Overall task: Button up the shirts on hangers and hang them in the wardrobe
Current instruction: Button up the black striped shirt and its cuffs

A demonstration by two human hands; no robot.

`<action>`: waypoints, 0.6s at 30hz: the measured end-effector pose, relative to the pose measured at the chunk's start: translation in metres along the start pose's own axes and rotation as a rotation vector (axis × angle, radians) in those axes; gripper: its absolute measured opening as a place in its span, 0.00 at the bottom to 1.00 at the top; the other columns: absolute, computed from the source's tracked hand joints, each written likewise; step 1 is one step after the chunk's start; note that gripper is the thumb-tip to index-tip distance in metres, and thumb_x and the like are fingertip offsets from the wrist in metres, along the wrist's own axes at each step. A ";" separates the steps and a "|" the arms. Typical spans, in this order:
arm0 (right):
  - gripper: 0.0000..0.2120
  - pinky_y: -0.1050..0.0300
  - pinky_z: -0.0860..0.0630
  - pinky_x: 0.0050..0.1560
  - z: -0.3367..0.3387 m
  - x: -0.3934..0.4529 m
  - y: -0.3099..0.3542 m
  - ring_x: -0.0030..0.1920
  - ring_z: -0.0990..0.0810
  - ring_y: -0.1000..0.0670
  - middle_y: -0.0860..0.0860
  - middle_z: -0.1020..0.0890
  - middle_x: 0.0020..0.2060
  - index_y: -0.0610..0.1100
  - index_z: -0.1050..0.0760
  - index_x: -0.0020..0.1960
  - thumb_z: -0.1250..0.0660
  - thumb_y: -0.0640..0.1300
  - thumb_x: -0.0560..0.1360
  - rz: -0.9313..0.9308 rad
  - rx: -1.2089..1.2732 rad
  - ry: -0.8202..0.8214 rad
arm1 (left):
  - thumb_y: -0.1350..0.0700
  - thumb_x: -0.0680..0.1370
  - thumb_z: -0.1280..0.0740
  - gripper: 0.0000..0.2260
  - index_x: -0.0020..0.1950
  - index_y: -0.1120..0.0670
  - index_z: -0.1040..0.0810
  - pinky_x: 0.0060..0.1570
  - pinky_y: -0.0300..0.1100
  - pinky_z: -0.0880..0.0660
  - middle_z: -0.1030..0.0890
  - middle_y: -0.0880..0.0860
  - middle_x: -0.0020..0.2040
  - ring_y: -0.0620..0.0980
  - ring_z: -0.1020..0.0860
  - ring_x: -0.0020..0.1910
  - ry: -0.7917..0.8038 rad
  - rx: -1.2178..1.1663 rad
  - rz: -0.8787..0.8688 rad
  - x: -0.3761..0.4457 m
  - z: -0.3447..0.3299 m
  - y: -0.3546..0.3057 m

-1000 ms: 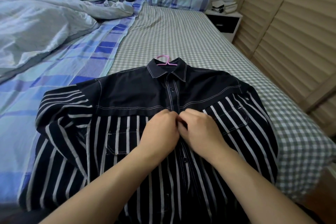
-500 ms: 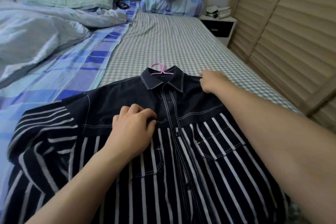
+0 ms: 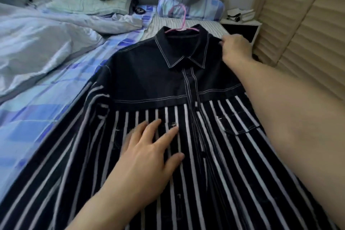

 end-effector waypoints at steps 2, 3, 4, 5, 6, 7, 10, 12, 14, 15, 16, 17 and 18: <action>0.17 0.42 0.31 0.66 -0.043 -0.016 -0.003 0.68 0.30 0.36 0.39 0.26 0.67 0.41 0.25 0.69 0.39 0.47 0.83 -0.044 -0.178 0.197 | 0.28 0.78 0.56 0.30 0.79 0.30 0.62 0.79 0.50 0.65 0.61 0.45 0.83 0.50 0.67 0.80 0.101 0.036 0.012 0.001 -0.020 0.003; 0.20 0.40 0.34 0.69 -0.070 -0.036 -0.004 0.71 0.34 0.37 0.40 0.30 0.71 0.42 0.29 0.72 0.39 0.46 0.82 -0.066 -0.267 0.348 | 0.28 0.78 0.57 0.30 0.78 0.29 0.65 0.78 0.52 0.67 0.64 0.47 0.83 0.51 0.70 0.79 0.135 0.043 0.017 0.003 -0.029 0.005; 0.22 0.39 0.36 0.71 -0.092 -0.057 -0.005 0.73 0.37 0.37 0.40 0.33 0.74 0.43 0.32 0.74 0.40 0.45 0.81 -0.070 -0.310 0.478 | 0.28 0.78 0.58 0.30 0.77 0.29 0.67 0.77 0.53 0.69 0.65 0.48 0.83 0.51 0.72 0.79 0.166 0.048 0.025 0.006 -0.036 0.007; 0.23 0.38 0.37 0.73 -0.106 -0.074 -0.005 0.74 0.38 0.37 0.41 0.35 0.75 0.43 0.35 0.76 0.42 0.44 0.81 -0.056 -0.307 0.555 | 0.27 0.78 0.57 0.30 0.76 0.28 0.68 0.77 0.54 0.70 0.67 0.48 0.82 0.51 0.73 0.78 0.195 0.046 0.033 0.008 -0.041 0.008; 0.24 0.37 0.37 0.73 -0.107 -0.086 -0.004 0.74 0.38 0.36 0.41 0.35 0.76 0.42 0.36 0.77 0.44 0.44 0.81 -0.029 -0.299 0.570 | 0.26 0.77 0.57 0.31 0.76 0.28 0.68 0.77 0.54 0.70 0.67 0.48 0.82 0.51 0.74 0.78 0.223 0.042 0.036 0.010 -0.045 0.009; 0.24 0.38 0.36 0.72 -0.099 -0.092 -0.002 0.74 0.37 0.36 0.41 0.35 0.75 0.42 0.37 0.77 0.43 0.44 0.81 -0.005 -0.288 0.557 | 0.24 0.75 0.57 0.33 0.76 0.28 0.67 0.77 0.55 0.70 0.68 0.48 0.82 0.51 0.74 0.78 0.248 0.036 0.031 0.011 -0.047 0.010; 0.21 0.42 0.33 0.70 -0.040 -0.121 0.016 0.71 0.35 0.38 0.42 0.32 0.71 0.43 0.32 0.73 0.39 0.48 0.81 0.106 -0.237 0.448 | 0.18 0.68 0.60 0.40 0.77 0.29 0.65 0.77 0.57 0.68 0.67 0.49 0.82 0.54 0.72 0.79 0.307 -0.005 0.025 0.009 -0.042 0.007; 0.17 0.46 0.31 0.67 0.011 -0.167 0.038 0.67 0.32 0.42 0.45 0.28 0.65 0.44 0.28 0.68 0.41 0.51 0.82 0.209 -0.033 0.343 | 0.18 0.68 0.58 0.43 0.80 0.32 0.60 0.78 0.59 0.66 0.64 0.51 0.83 0.56 0.68 0.80 0.299 -0.025 0.045 0.005 -0.033 0.002; 0.10 0.51 0.28 0.59 0.062 -0.237 0.051 0.58 0.28 0.48 0.50 0.26 0.55 0.47 0.25 0.58 0.40 0.50 0.82 0.273 0.209 0.244 | 0.22 0.72 0.52 0.41 0.82 0.37 0.52 0.79 0.60 0.61 0.59 0.52 0.84 0.58 0.63 0.82 0.240 -0.002 0.027 -0.006 -0.023 -0.011; 0.07 0.53 0.28 0.54 0.080 -0.275 0.053 0.52 0.28 0.50 0.53 0.27 0.51 0.48 0.27 0.53 0.39 0.50 0.81 0.293 0.277 0.239 | 0.25 0.75 0.48 0.37 0.81 0.40 0.45 0.79 0.60 0.57 0.53 0.53 0.84 0.58 0.58 0.82 0.196 0.013 -0.001 -0.016 -0.018 -0.020; 0.05 0.54 0.29 0.49 0.090 -0.313 0.050 0.48 0.27 0.52 0.55 0.27 0.48 0.50 0.29 0.51 0.38 0.51 0.80 0.297 0.308 0.272 | 0.30 0.77 0.44 0.32 0.77 0.44 0.38 0.79 0.59 0.50 0.45 0.53 0.81 0.58 0.50 0.81 0.138 0.021 -0.031 -0.028 -0.013 -0.028; 0.07 0.56 0.30 0.47 0.092 -0.350 0.044 0.46 0.28 0.54 0.57 0.28 0.47 0.52 0.32 0.50 0.37 0.53 0.79 0.282 0.309 0.326 | 0.34 0.77 0.41 0.26 0.70 0.47 0.32 0.77 0.57 0.43 0.37 0.52 0.76 0.56 0.42 0.78 0.070 0.018 -0.057 -0.040 -0.007 -0.036; 0.09 0.57 0.31 0.46 0.089 -0.381 0.035 0.46 0.27 0.54 0.57 0.29 0.47 0.53 0.34 0.51 0.35 0.55 0.78 0.259 0.282 0.367 | 0.36 0.78 0.41 0.21 0.63 0.48 0.29 0.73 0.54 0.37 0.32 0.50 0.68 0.54 0.36 0.71 0.006 0.006 -0.071 -0.053 -0.002 -0.043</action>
Point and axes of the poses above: each hand's wrist, its own x-axis towards the middle knuckle, its own z-axis out of the back of the hand, y = z × x, the point moved 8 cm from there along x, towards the middle knuckle
